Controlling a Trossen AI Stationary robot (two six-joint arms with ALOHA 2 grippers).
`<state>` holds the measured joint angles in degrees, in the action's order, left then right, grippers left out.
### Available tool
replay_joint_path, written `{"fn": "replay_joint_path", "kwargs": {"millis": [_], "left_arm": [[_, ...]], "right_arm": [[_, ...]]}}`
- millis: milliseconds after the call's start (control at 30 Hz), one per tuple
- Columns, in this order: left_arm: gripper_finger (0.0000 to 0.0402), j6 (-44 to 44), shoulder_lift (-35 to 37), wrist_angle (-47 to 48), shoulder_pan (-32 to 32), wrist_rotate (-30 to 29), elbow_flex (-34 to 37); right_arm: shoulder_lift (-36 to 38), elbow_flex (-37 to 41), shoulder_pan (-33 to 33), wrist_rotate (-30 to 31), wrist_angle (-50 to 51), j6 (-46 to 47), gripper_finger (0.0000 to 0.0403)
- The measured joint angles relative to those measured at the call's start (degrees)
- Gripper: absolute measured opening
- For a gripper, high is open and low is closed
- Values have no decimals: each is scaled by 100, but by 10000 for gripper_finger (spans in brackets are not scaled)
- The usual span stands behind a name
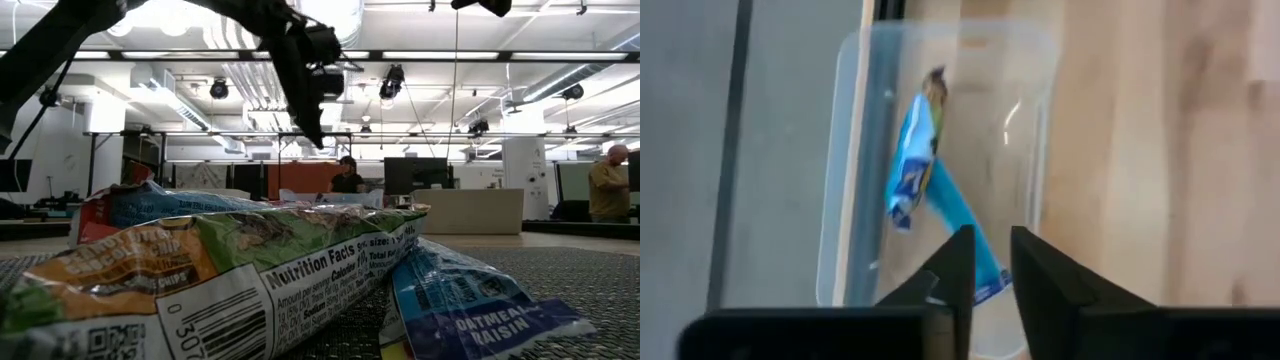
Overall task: Pick and place Granola Bars by type
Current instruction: Put the blue granola bar into the transparent bin
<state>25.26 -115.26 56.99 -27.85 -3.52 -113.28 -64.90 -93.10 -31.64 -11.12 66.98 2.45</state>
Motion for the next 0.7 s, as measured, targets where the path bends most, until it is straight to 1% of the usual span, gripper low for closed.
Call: {"fn": "replay_joint_path", "kwargs": {"millis": [67, 133, 200, 233, 433, 700], "left_arm": [[27, -108, 16, 104, 77, 140, -213], [8, -318, 78, 103, 146, 416, -390], [3, -482, 189, 79, 220, 776, -483], [2, -555, 245, 11, 270, 858, -511], [0, -992, 699, 66, 591, 897, -454], [0, -1524, 1256, 14, 1020, 942, -441]], "right_arm": [[-2, 0, 0, -94, 0, -43, 9], [-4, 0, 0, -138, 2, -128, 9], [-4, 0, 0, -144, 2, -137, 9], [-4, 0, 0, -144, 2, -140, 9], [-7, 0, 0, -160, 4, -190, 9], [-4, 0, 17, -446, 4, -449, 9]]}}
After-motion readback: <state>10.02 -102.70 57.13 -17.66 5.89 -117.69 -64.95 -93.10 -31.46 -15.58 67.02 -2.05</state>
